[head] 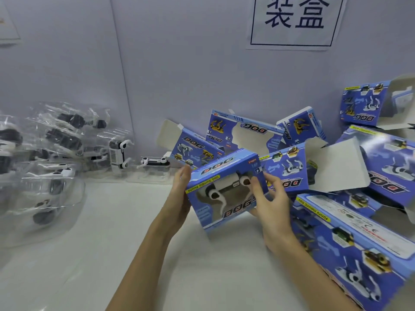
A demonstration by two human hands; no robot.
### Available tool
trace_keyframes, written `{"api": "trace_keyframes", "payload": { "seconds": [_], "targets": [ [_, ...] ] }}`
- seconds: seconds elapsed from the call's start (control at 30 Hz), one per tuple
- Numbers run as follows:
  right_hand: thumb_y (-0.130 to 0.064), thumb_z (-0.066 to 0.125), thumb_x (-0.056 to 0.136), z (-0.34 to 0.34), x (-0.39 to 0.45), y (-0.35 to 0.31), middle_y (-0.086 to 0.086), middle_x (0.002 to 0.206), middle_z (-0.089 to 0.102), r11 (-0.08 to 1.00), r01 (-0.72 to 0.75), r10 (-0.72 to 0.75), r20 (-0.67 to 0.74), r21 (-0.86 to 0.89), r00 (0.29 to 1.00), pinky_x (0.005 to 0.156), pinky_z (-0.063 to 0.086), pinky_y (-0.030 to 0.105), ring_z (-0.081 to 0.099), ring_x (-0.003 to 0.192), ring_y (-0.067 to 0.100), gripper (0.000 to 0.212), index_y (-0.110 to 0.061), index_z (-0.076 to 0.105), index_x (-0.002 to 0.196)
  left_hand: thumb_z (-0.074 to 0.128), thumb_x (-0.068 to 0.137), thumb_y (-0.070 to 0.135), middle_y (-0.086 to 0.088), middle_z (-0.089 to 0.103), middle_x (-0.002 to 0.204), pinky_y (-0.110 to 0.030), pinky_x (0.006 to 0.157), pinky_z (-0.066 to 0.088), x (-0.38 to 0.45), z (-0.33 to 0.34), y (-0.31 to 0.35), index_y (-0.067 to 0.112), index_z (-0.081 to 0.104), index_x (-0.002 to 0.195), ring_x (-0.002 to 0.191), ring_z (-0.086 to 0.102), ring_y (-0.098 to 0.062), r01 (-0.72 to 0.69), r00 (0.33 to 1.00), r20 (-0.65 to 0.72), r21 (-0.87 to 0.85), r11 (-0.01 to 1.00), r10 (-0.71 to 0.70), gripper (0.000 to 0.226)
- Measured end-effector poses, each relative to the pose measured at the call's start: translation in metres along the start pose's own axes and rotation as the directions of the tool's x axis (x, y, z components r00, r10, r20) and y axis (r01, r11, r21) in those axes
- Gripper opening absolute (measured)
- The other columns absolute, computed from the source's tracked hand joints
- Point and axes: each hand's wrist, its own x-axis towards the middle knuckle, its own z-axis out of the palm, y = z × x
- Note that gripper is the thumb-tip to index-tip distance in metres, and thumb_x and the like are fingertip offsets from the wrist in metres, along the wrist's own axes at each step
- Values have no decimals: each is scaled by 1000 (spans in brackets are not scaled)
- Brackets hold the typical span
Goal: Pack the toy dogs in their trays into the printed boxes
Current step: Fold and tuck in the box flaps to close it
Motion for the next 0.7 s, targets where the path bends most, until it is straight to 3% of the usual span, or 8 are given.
{"api": "trace_keyframes", "payload": {
  "seconds": [0.07,0.17,0.27,0.33,0.4,0.5,0.57,0.7],
  "targets": [
    [-41,69,99,-1,0,-2,13,90,61,1000,-31,31,-9,6,999,98,54,63,67,108,39,21,-61,62,96,84,52,81,-7,71,130,-53,99,56,1,3,1,28,42,144,110,73,-28,-97,991,-104,-68,993,90,115],
    [-34,66,102,-2,1,-2,24,101,66,996,-75,75,0,52,997,86,59,66,69,105,45,14,-47,62,104,69,74,75,-9,68,137,-52,96,59,2,5,0,29,43,145,114,72,-32,-127,991,-59,-70,989,123,88],
    [-29,64,104,-3,3,-5,19,111,72,985,-143,139,43,100,989,79,65,55,74,103,34,10,-38,63,108,77,77,62,2,72,130,-43,83,64,3,6,-10,41,45,144,110,74,-26,-152,988,-19,29,988,153,77],
    [-41,64,102,-6,8,-5,6,107,72,991,-134,132,104,9,986,83,64,47,72,103,25,8,-36,61,108,79,80,61,1,72,131,-49,88,62,3,7,-8,43,40,151,112,73,-28,-147,987,-71,-18,989,145,83],
    [-59,61,93,-9,8,-7,-1,97,70,992,-82,99,181,-100,978,78,60,36,68,95,20,28,-36,57,108,71,85,61,-6,70,134,-54,94,60,3,3,-4,35,44,155,116,72,-33,-120,989,-94,-77,990,112,79],
    [-69,58,83,-8,4,-9,-2,94,75,993,12,20,266,-118,964,89,56,43,68,96,33,40,-43,50,112,67,84,69,-12,73,127,-52,87,63,-2,-5,1,25,67,137,111,73,-38,3,999,-46,-157,988,-11,69],
    [-68,58,85,-6,2,-9,4,105,75,991,87,-58,256,-101,965,86,56,38,66,94,32,40,-50,50,120,65,85,73,-12,73,127,-52,88,62,-2,-4,1,27,72,131,112,72,-38,58,998,1,-143,988,-59,66],
    [-64,54,91,-4,6,-6,-20,129,67,993,115,-109,140,-35,984,97,52,26,65,115,-1,51,-47,49,138,64,89,71,-1,64,143,-48,108,52,1,4,-2,34,55,148,129,64,-24,-113,990,-92,-92,989,105,70]
  ]
}}
